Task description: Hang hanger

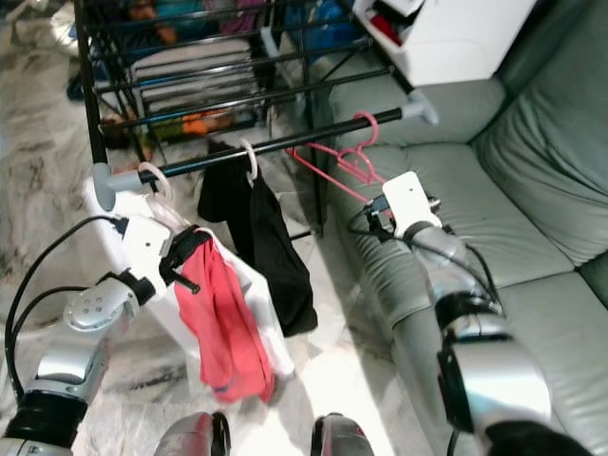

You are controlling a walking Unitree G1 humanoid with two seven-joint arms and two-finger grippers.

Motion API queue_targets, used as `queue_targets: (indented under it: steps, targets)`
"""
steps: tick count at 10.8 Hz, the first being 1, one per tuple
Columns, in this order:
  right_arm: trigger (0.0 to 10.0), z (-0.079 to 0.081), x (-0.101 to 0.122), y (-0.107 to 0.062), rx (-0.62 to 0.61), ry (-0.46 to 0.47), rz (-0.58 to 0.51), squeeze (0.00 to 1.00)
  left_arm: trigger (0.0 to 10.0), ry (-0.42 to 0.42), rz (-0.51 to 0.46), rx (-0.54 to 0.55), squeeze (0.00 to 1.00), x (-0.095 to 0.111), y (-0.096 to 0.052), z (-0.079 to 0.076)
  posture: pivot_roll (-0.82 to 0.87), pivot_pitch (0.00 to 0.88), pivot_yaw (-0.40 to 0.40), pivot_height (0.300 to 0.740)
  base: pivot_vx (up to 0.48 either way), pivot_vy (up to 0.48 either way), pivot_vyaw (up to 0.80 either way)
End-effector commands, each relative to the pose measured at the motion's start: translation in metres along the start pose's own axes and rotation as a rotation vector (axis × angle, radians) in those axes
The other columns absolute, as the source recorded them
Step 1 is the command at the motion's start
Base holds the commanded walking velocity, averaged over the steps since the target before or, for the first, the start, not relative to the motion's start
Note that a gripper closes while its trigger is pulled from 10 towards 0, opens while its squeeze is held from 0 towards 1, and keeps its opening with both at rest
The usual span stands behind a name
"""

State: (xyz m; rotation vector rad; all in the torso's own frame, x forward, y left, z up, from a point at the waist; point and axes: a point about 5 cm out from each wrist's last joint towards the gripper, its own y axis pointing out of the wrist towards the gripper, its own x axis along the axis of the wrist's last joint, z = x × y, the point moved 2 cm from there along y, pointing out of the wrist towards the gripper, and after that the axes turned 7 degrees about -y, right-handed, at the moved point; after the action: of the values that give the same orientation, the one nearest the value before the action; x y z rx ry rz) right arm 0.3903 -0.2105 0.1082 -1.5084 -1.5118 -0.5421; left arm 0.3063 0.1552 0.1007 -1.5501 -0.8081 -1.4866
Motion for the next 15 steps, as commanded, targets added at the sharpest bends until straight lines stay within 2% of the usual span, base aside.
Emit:
queue_targets:
  steps: [1, 2, 3, 5, 7, 9, 10, 11, 12, 13, 15]
  targets:
    - [10.0, -0.004, 0.005, 0.002, 0.025, -0.035, 0.011, 0.00, 10.0, 0.018, -0.014, -0.013, 0.00, 0.008, 0.000, 0.001, 0.06, 0.155, -0.016, 0.740, 0.000, 0.000, 0.00]
    - [10.0, -0.011, 0.014, 0.004, 0.018, -0.109, 0.000, 0.00, 10.0, 0.022, -0.010, -0.010, 0.00, 0.009, -0.003, 0.003, 0.07, 0.161, -0.017, 0.740, 0.000, 0.000, 0.00]
    - [10.0, -0.018, 0.025, 0.005, 0.014, -0.142, -0.014, 0.00, 10.0, 0.023, 0.003, -0.006, 0.00, 0.008, -0.010, 0.003, 0.08, 0.175, -0.014, 0.740, 0.000, 0.000, 0.00]
    - [10.0, -0.020, 0.024, 0.006, 0.043, -0.171, 0.013, 0.00, 10.0, 0.024, 0.029, -0.012, 0.00, 0.005, -0.017, 0.001, 0.10, 0.203, -0.010, 0.740, 0.000, 0.000, 0.00]
    - [10.0, -0.025, 0.016, 0.003, 0.066, -0.200, 0.075, 0.00, 10.0, 0.036, 0.059, -0.003, 0.00, 0.005, -0.024, 0.009, 0.12, 0.211, 0.001, 0.740, 0.000, 0.000, 0.00]
    - [10.0, -0.023, 0.015, 0.001, 0.166, -0.122, 0.085, 0.00, 10.0, 0.040, 0.059, -0.007, 0.00, 0.009, -0.023, 0.008, 0.12, 0.220, 0.001, 0.740, 0.000, 0.000, 0.00]
    - [10.0, -0.019, 0.023, 0.002, 0.238, -0.081, 0.053, 0.00, 10.0, 0.038, 0.063, -0.013, 0.00, 0.008, -0.025, 0.006, 0.12, 0.223, -0.001, 0.740, 0.000, 0.000, 0.00]
    - [10.0, -0.022, 0.025, 0.002, 0.229, -0.093, 0.046, 0.00, 10.0, 0.033, 0.068, -0.015, 0.00, 0.006, -0.026, 0.004, 0.11, 0.223, -0.003, 0.740, 0.000, 0.000, 0.00]
    - [10.0, -0.024, 0.030, 0.002, 0.228, -0.059, 0.027, 0.00, 10.0, 0.030, 0.071, -0.016, 0.00, 0.006, -0.026, 0.002, 0.11, 0.226, -0.005, 0.740, 0.000, 0.000, 0.00]
    - [10.0, -0.028, 0.038, 0.002, 0.224, -0.056, -0.011, 0.00, 10.0, 0.028, 0.073, -0.017, 0.00, 0.006, -0.026, 0.001, 0.11, 0.226, -0.006, 0.740, 0.000, 0.000, 0.00]
    - [10.0, -0.054, 0.067, 0.000, 0.131, 0.008, -0.136, 0.00, 10.0, 0.024, 0.075, -0.012, 0.00, 0.005, -0.025, 0.002, 0.09, 0.211, -0.012, 0.740, 0.000, 0.000, 0.00]
